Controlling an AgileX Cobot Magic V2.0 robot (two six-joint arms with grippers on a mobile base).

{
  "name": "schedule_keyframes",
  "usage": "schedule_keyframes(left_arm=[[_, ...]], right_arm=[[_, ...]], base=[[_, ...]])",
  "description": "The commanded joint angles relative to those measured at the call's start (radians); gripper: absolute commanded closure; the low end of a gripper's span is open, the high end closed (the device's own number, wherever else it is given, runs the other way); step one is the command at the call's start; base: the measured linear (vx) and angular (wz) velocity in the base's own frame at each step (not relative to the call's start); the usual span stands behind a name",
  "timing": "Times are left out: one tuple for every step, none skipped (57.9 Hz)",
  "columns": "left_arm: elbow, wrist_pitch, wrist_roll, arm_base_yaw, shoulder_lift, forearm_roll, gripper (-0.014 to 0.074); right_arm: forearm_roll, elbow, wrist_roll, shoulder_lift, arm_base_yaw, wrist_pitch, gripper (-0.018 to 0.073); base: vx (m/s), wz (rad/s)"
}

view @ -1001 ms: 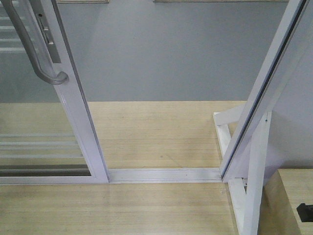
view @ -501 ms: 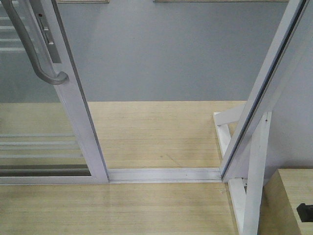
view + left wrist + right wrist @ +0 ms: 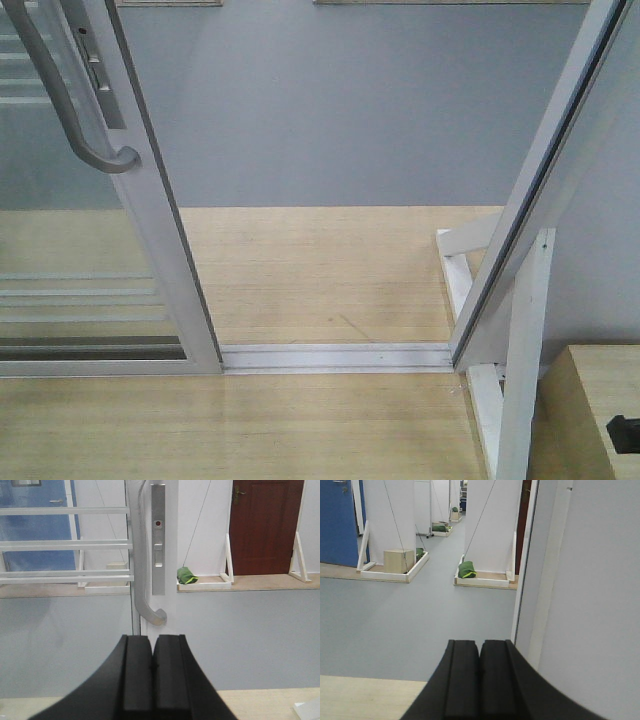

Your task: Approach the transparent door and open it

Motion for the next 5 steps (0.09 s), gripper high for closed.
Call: schedule_keyframes(left_arm=[[0.030, -0.078, -0.003, -0.001, -0.012, -0.006, 0.0602], [0.030, -0.078, -0.003, -0.001, -0.012, -0.006, 0.0602], [0.030, -0.078, -0.003, -0.001, -0.012, -0.006, 0.0602], [0.030, -0.078, -0.003, -0.001, -0.012, -0.006, 0.0602], [0.030, -0.078, -0.003, -0.001, -0.012, -0.006, 0.0602]], right_arm=[[0.000, 0.013, -0.007, -0.015, -0.005, -0.082, 0.0564], [0.000, 0.013, -0.007, -0.015, -0.005, -0.082, 0.0564], [0.000, 0.013, -0.007, -0.015, -0.005, -0.082, 0.0564], [0.000, 0.013, -0.007, -0.015, -0.005, -0.082, 0.0564], [0.000, 0.013, -0.007, -0.015, -0.005, -0.082, 0.0564]], base=[[0.00, 0.00], [0.00, 0.00], [0.00, 0.00], [0.00, 0.00], [0.00, 0.00]])
